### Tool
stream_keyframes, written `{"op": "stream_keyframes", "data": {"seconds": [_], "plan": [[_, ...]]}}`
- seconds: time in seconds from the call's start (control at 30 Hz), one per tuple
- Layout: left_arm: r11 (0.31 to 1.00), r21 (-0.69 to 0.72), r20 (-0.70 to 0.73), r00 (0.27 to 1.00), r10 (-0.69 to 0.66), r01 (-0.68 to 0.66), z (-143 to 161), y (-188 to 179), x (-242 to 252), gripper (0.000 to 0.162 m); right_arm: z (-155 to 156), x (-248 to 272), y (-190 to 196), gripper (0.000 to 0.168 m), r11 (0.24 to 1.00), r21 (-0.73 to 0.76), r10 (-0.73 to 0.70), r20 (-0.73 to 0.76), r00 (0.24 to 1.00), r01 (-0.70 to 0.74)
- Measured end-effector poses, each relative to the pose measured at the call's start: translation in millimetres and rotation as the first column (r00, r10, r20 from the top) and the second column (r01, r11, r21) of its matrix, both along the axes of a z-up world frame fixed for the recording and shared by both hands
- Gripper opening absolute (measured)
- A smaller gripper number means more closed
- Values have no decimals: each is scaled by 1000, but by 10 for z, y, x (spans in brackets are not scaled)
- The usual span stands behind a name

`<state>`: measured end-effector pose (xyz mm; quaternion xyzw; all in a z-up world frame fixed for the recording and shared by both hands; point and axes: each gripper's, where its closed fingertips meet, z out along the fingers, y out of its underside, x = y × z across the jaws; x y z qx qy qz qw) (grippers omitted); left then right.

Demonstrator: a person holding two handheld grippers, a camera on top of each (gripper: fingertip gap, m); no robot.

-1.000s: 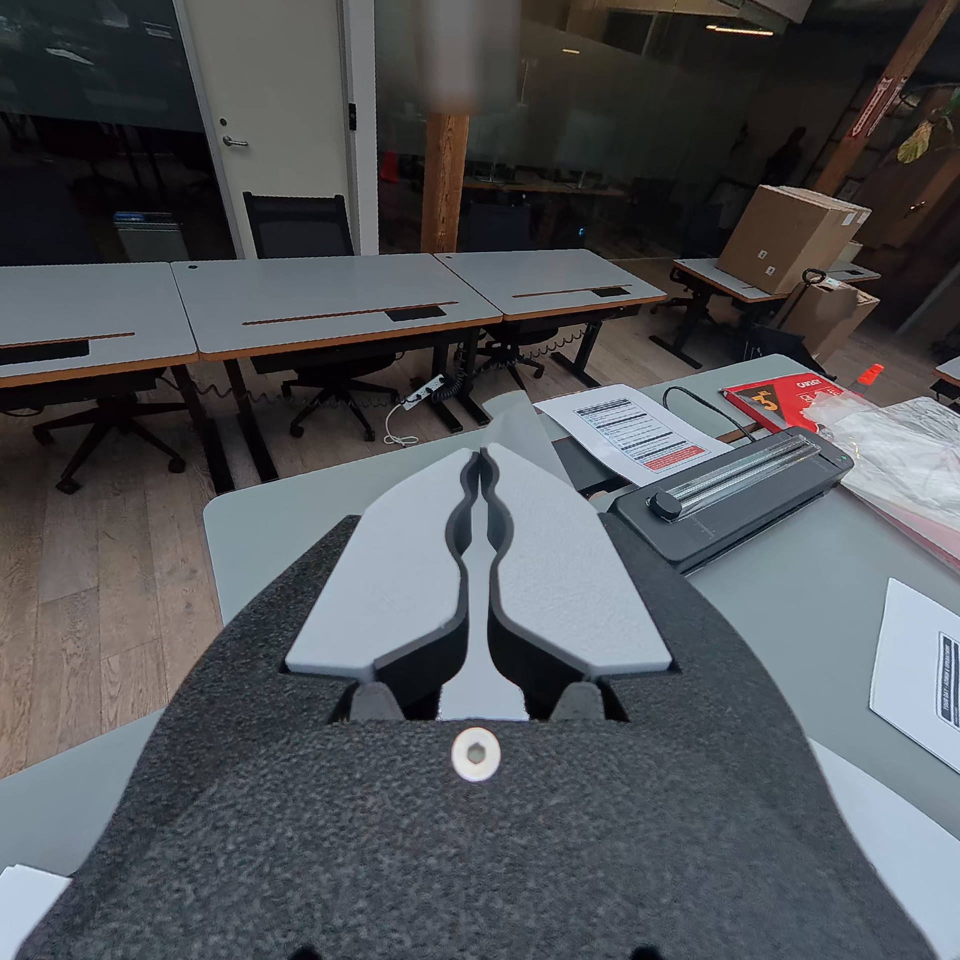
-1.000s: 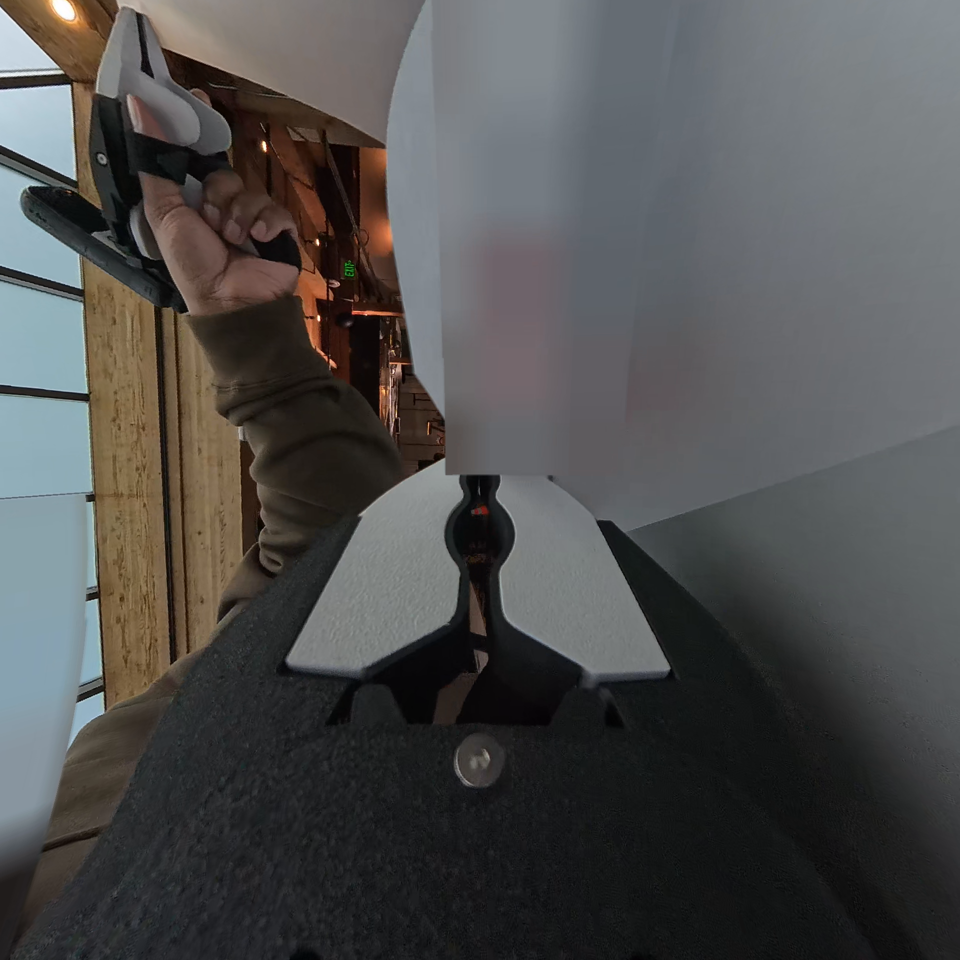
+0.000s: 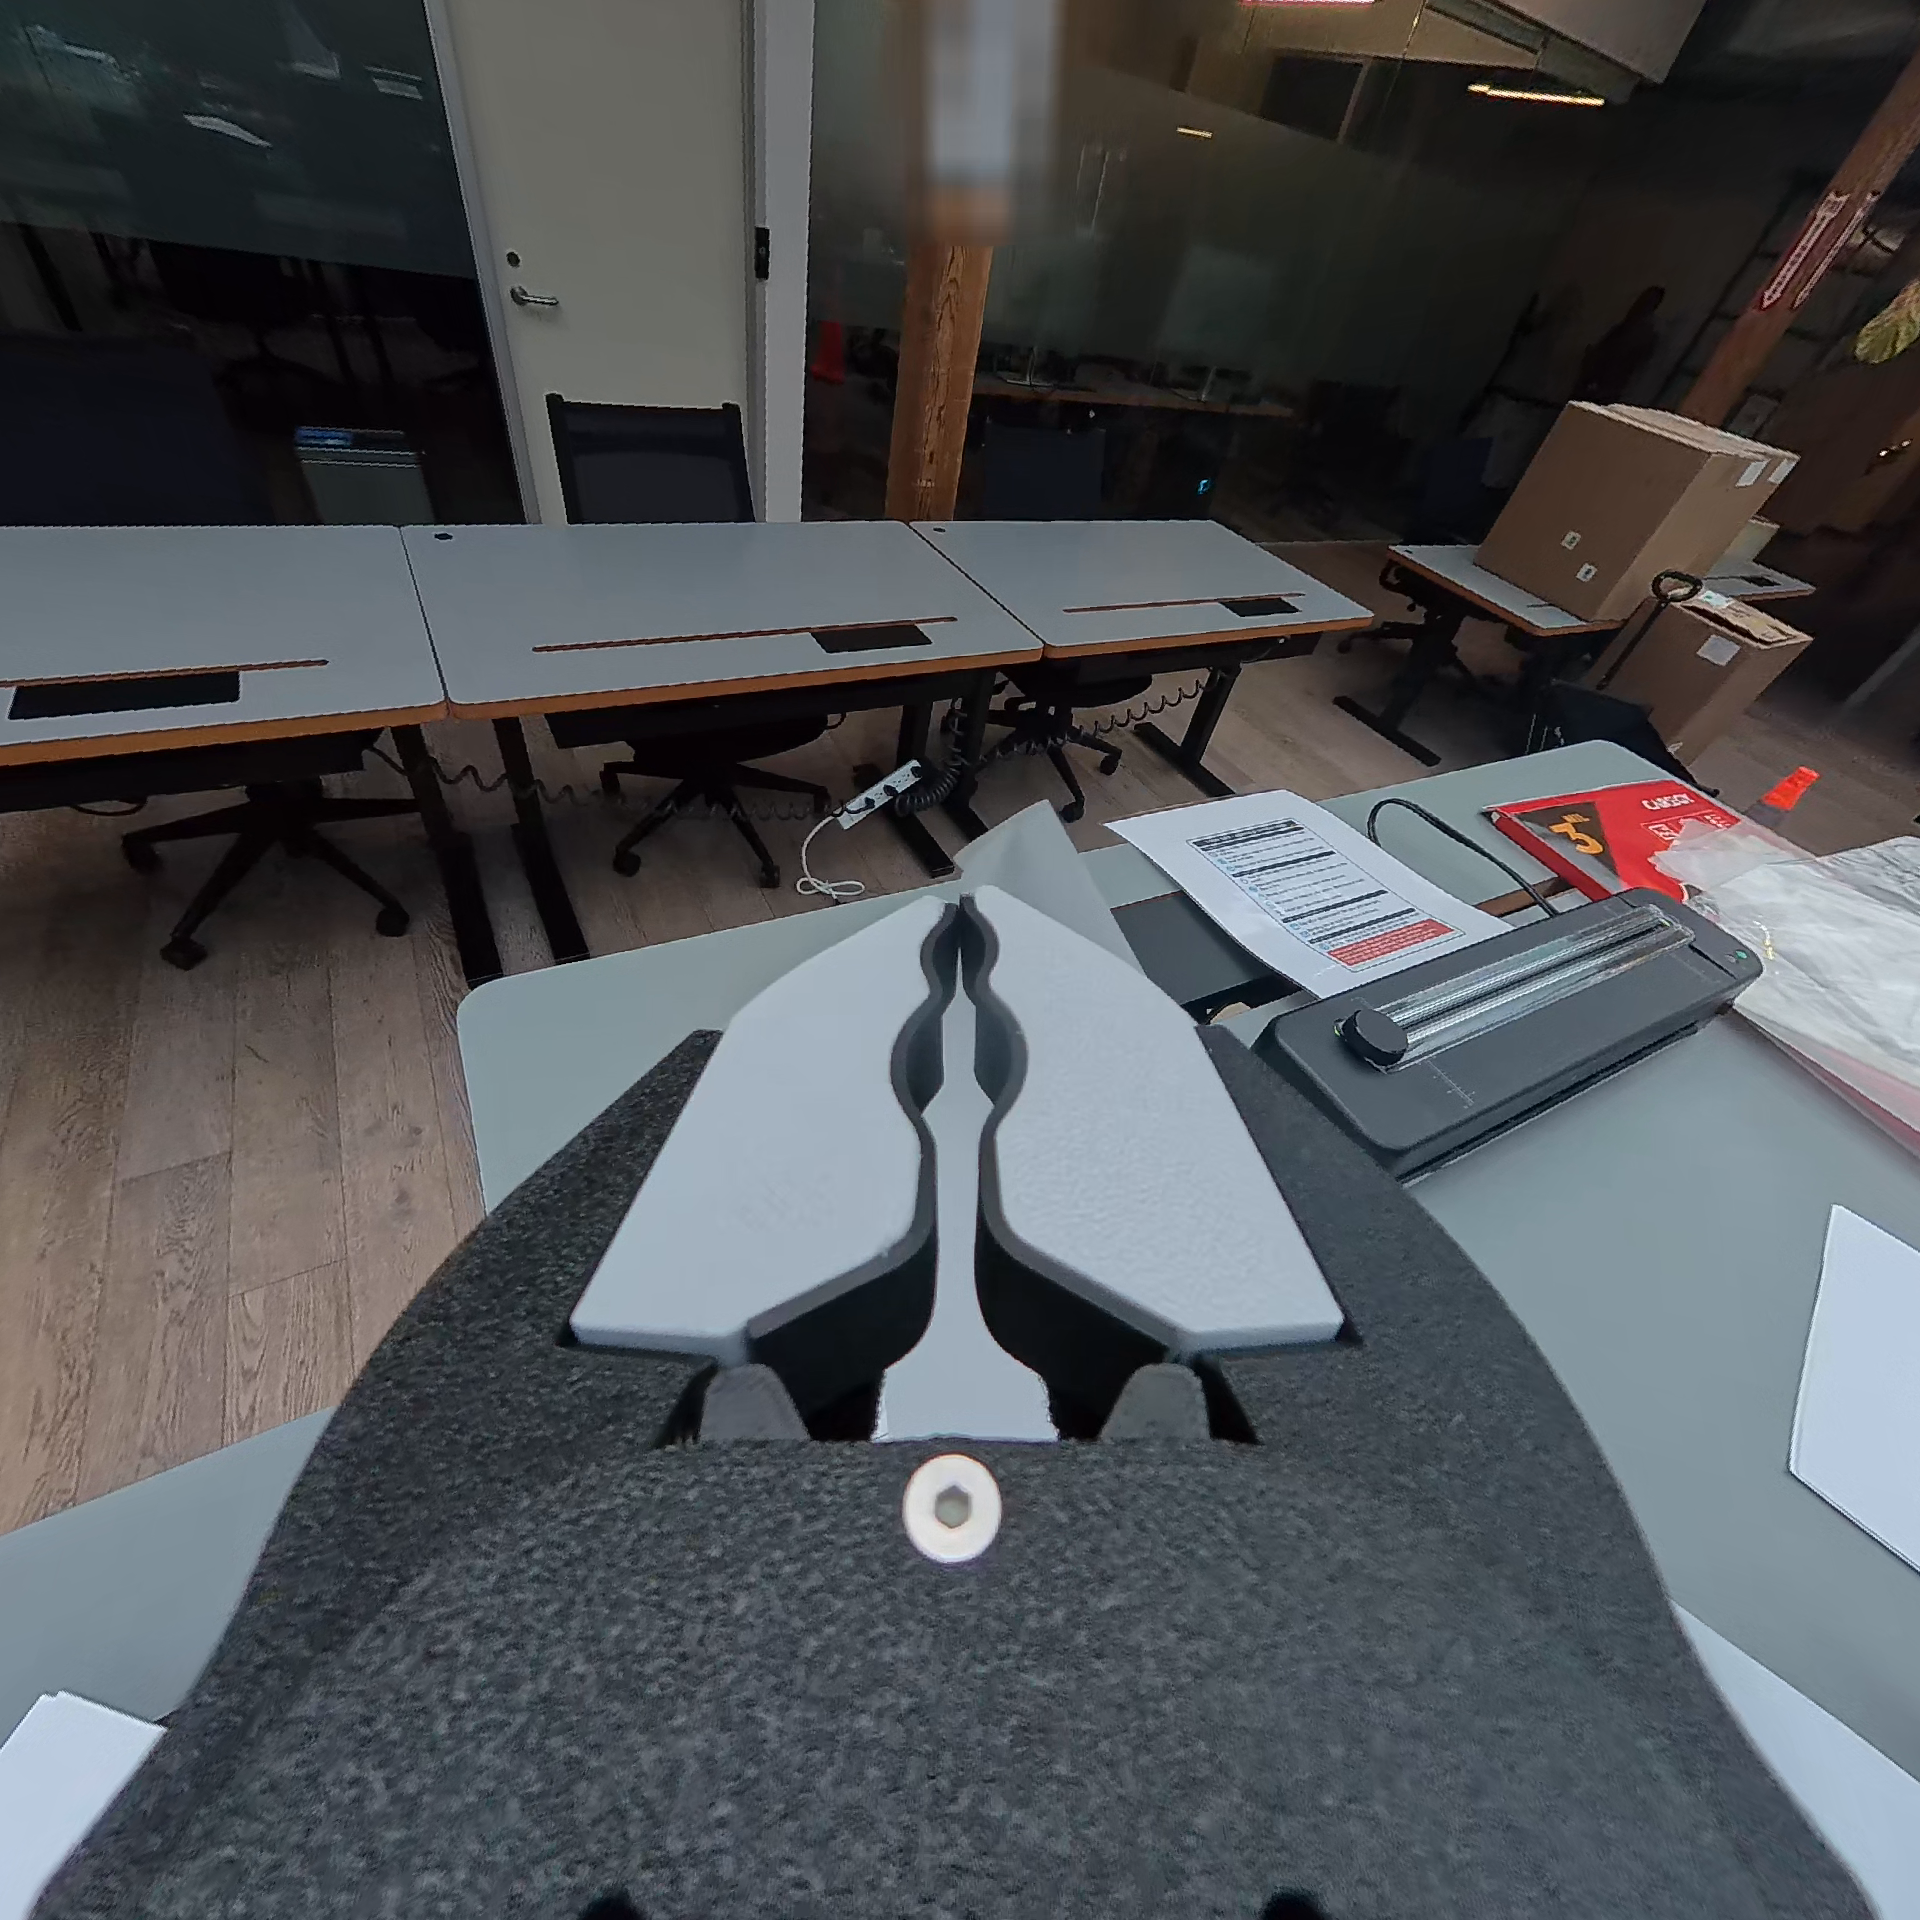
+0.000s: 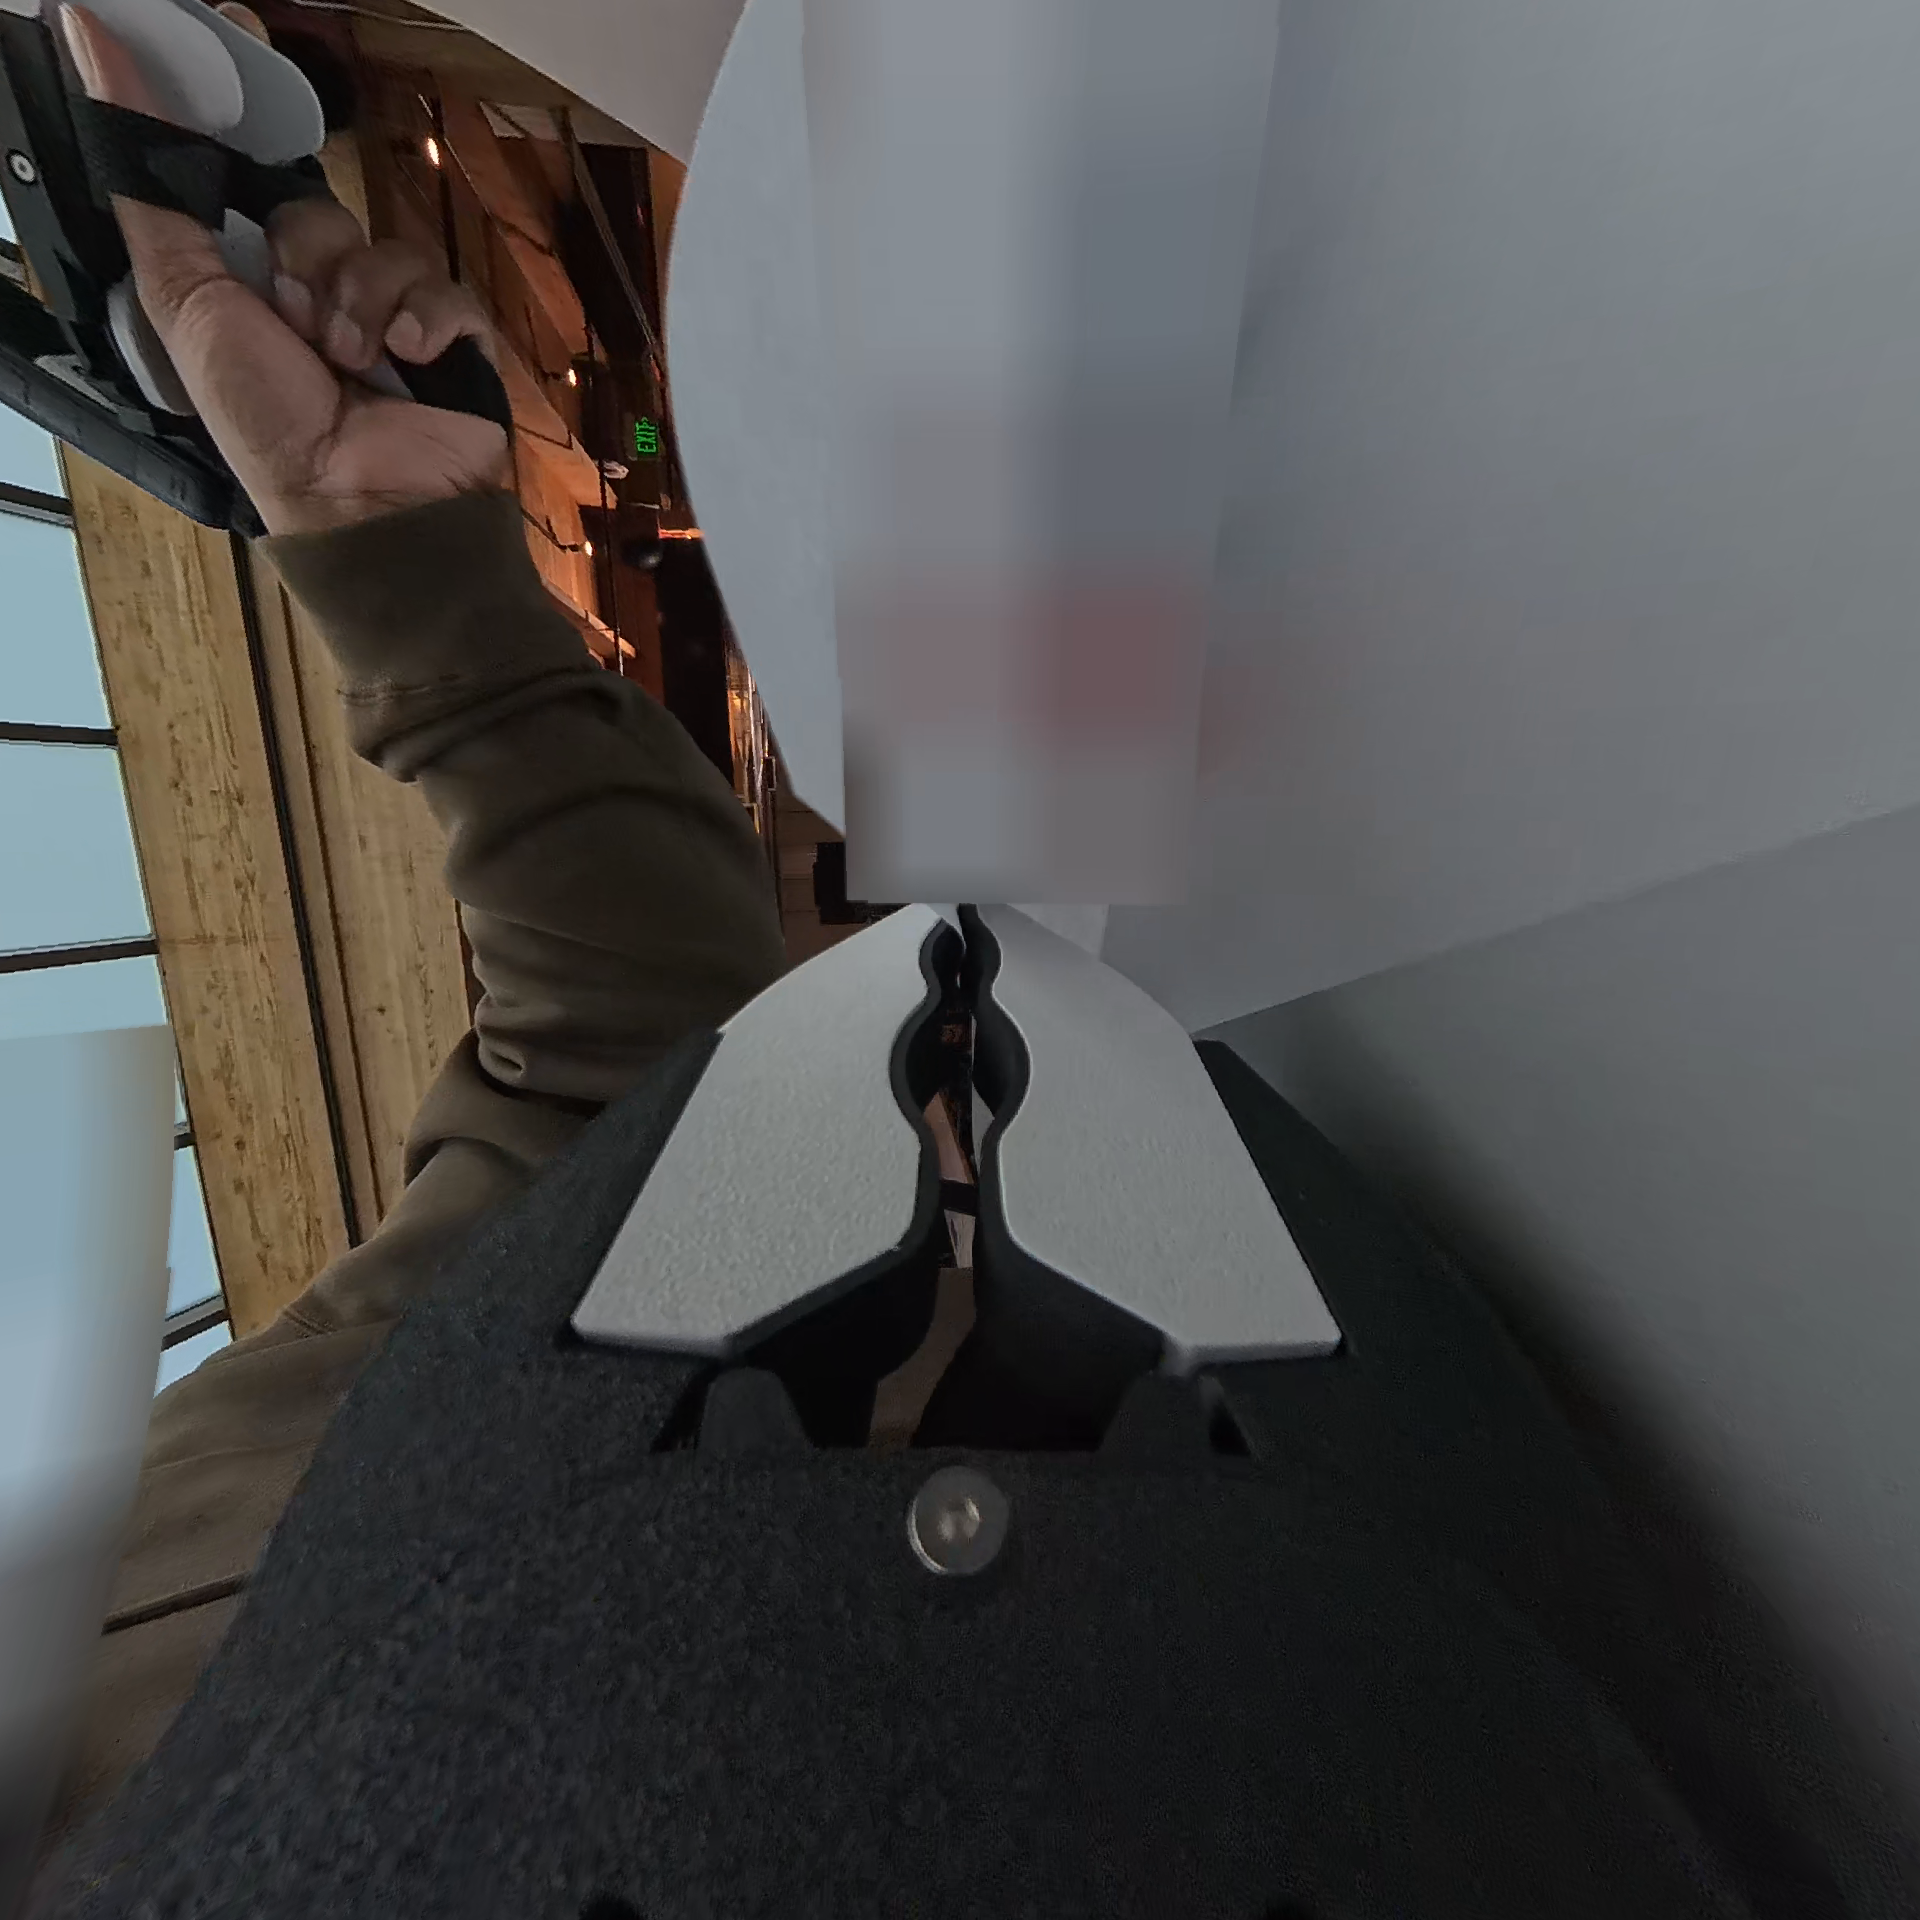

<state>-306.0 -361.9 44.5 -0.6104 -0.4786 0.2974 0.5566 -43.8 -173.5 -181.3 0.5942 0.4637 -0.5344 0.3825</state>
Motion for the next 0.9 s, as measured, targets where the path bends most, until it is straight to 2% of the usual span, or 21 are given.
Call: {"op": "stream_keyframes", "data": {"seconds": [0.2, 0.37, 0.67, 0.73, 0.8, 0.9], "plan": [[1000, 3, 2, 1000, 4, -4, -22, -8, 8, 0, 160, 39, 25, 0, 998, -25, 57, -36, 998, -58], [1000, 12, 6, 1000, 6, -6, -33, -22, 6, 0, -8, -56, 35, 0, 998, 2, 67, 12, 998, -67], [1000, 22, -1, 1000, 7, -7, -25, -51, 19, 0, 163, 55, -8, 0, 993, 1, 120, -39, 992, -120], [1000, 27, 0, 1000, 9, -9, -30, -70, 12, 0, 49, 35, 33, 0, 993, 24, 120, -17, 993, -120], [999, 31, 3, 1000, 11, -11, -34, -82, 3, 0, 22, 24, 16, 0, 992, -19, 125, 23, 992, -125], [1000, 28, -2, 1000, 13, -13, -28, -94, 2, 0, 151, 111, -50, 0, 984, -4, 176, -41, 984, -176]]}}
